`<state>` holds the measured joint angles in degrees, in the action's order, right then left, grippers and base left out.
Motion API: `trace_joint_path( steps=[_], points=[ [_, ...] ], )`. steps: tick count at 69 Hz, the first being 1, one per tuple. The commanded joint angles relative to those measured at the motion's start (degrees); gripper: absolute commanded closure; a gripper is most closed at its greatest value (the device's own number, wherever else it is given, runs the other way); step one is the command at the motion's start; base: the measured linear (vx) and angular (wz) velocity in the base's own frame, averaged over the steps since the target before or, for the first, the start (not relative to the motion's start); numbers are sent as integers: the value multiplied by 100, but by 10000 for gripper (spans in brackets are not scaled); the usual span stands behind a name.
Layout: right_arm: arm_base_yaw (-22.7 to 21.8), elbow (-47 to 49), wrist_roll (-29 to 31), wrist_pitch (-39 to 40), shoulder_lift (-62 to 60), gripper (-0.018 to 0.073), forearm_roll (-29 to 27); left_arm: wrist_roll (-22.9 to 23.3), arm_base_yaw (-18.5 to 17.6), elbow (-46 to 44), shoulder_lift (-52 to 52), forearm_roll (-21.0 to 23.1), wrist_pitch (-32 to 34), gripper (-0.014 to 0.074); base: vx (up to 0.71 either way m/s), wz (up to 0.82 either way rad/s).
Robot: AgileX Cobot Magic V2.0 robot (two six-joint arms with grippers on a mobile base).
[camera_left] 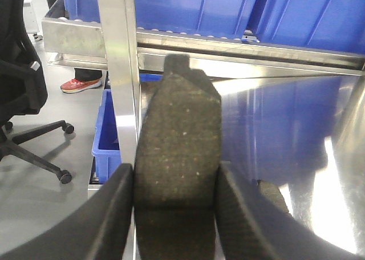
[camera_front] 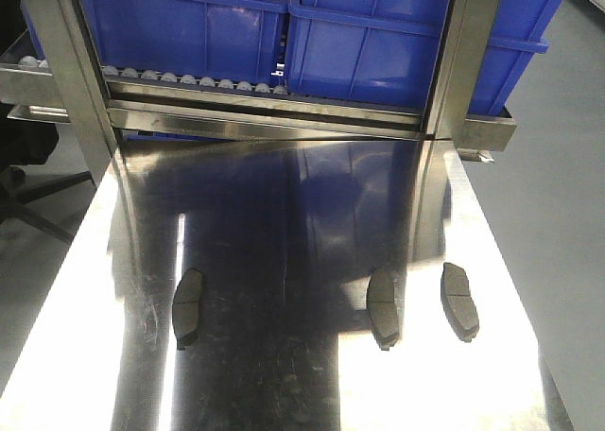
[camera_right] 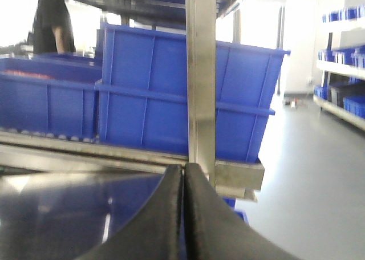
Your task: Move and align brake pads A on conveyor
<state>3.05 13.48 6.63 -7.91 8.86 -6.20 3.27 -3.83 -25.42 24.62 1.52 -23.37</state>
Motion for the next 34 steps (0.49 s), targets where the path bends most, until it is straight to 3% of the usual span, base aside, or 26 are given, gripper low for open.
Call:
trace_joint_path(
  steps=[1, 12, 22, 34],
  points=[
    [-22, 651, 60, -150, 806, 569, 63, 20, -35, -165, 24, 55, 550, 602, 0, 0],
    [-22, 1281, 163, -970, 2170, 569, 107, 20, -35, -165, 24, 55, 550, 602, 0, 0],
    [-22, 1414, 153, -1071, 2945, 569, 88, 20, -35, -165, 24, 55, 550, 602, 0, 0],
    [-22, 1421, 12, -1316, 3392, 569, -417, 20, -35, -165, 24, 55, 550, 602, 0, 0]
  ],
)
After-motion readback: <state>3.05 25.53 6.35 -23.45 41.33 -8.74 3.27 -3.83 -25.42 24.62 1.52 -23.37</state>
